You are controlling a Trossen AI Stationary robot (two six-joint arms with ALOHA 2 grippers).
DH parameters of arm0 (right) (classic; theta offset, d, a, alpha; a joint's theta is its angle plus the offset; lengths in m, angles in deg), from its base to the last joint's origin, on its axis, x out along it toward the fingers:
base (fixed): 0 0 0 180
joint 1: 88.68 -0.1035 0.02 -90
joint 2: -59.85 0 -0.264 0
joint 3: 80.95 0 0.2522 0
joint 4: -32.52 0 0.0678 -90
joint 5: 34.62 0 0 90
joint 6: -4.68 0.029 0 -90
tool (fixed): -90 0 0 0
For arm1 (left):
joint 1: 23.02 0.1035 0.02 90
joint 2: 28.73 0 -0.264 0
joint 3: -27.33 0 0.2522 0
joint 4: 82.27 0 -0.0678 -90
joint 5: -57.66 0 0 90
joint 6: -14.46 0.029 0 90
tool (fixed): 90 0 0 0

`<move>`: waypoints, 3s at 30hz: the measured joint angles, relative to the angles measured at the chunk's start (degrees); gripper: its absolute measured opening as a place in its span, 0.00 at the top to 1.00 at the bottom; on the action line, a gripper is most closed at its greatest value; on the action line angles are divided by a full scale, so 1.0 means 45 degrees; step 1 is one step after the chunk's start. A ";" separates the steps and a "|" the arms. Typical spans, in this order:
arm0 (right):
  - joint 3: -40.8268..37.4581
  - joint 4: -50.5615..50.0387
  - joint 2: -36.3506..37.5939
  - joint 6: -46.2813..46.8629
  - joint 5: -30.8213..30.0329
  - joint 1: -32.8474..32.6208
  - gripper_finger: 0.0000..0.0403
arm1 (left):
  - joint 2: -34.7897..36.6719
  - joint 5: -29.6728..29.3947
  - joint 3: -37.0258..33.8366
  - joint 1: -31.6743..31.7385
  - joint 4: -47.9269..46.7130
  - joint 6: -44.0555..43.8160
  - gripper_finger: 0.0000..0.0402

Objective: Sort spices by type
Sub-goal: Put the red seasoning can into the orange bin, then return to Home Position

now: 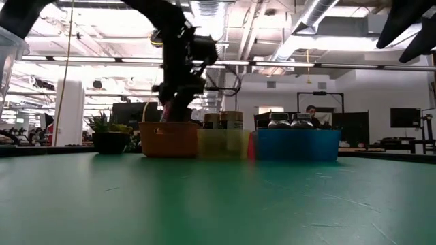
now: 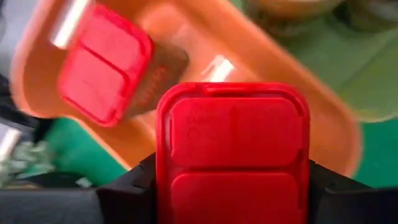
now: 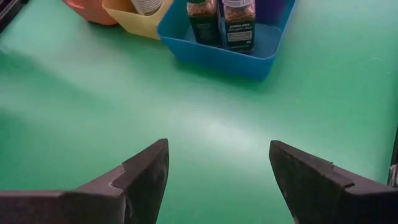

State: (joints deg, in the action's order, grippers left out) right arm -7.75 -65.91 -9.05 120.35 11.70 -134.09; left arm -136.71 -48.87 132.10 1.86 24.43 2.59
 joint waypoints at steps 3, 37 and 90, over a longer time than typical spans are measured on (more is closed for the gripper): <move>0.0000 0.0131 0.0010 0.0002 0.0005 0.0202 0.25 | 0.0532 0.0535 -0.1521 0.0173 0.0962 -0.0007 0.51; 0.0005 0.2970 0.0681 -0.2090 0.0780 0.3380 0.25 | 0.2568 0.1258 -0.3140 0.0855 0.2873 0.3675 0.27; -1.3086 2.8798 1.2958 -1.1207 1.5495 2.0915 0.50 | 1.2327 0.5118 -1.3951 -0.1321 1.7998 -0.3932 0.71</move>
State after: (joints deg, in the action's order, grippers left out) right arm -66.63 63.68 49.26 69.92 81.43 -39.98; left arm -81.24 -25.84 69.32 -4.08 105.42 -15.10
